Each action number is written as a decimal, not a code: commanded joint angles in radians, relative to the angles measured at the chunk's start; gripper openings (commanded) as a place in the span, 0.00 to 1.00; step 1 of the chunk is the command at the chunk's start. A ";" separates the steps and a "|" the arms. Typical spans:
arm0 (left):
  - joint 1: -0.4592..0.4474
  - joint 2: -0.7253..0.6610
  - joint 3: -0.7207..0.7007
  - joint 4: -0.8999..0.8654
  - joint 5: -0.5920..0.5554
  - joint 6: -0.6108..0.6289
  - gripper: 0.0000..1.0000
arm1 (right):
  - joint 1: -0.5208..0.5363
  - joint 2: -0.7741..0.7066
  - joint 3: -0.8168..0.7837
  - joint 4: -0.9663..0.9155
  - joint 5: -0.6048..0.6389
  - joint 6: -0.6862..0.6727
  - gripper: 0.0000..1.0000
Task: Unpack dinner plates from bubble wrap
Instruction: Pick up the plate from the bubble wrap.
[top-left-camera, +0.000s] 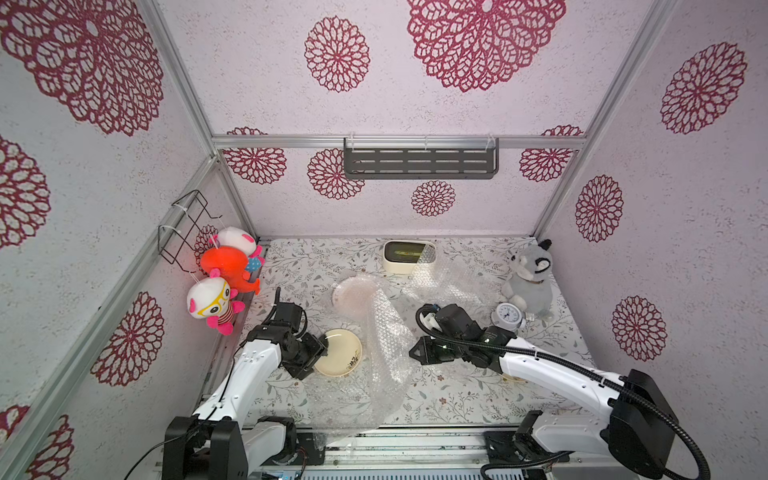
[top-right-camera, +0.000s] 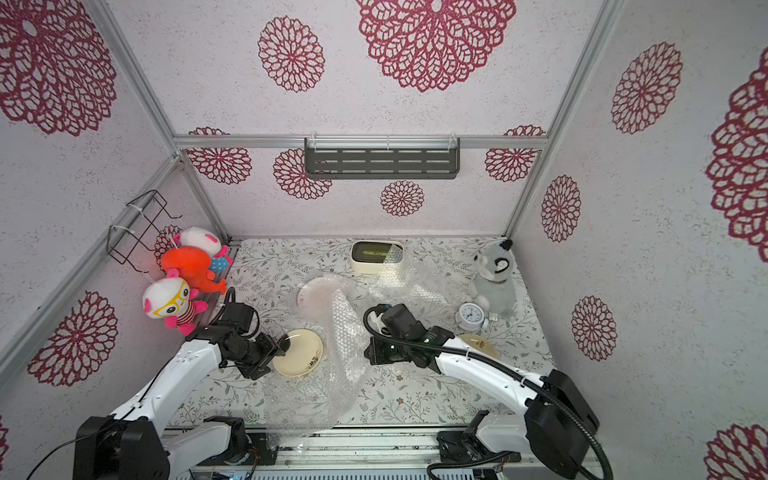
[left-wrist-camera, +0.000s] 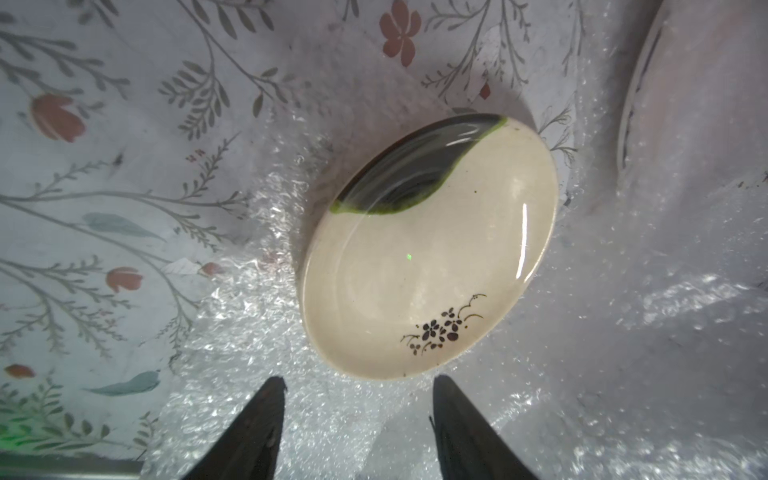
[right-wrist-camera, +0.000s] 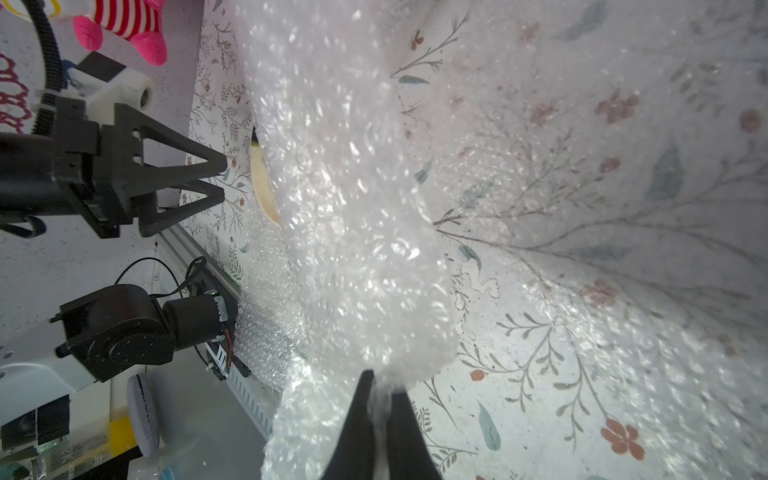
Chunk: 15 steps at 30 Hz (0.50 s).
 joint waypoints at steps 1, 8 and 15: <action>0.010 0.015 -0.023 0.072 -0.015 0.012 0.60 | 0.002 -0.013 0.006 -0.009 -0.008 0.006 0.08; 0.013 0.098 -0.050 0.158 -0.019 0.011 0.56 | 0.002 0.005 0.024 -0.026 -0.020 -0.016 0.10; 0.014 0.141 -0.067 0.197 -0.023 0.023 0.51 | 0.001 -0.011 0.018 -0.033 -0.045 -0.031 0.27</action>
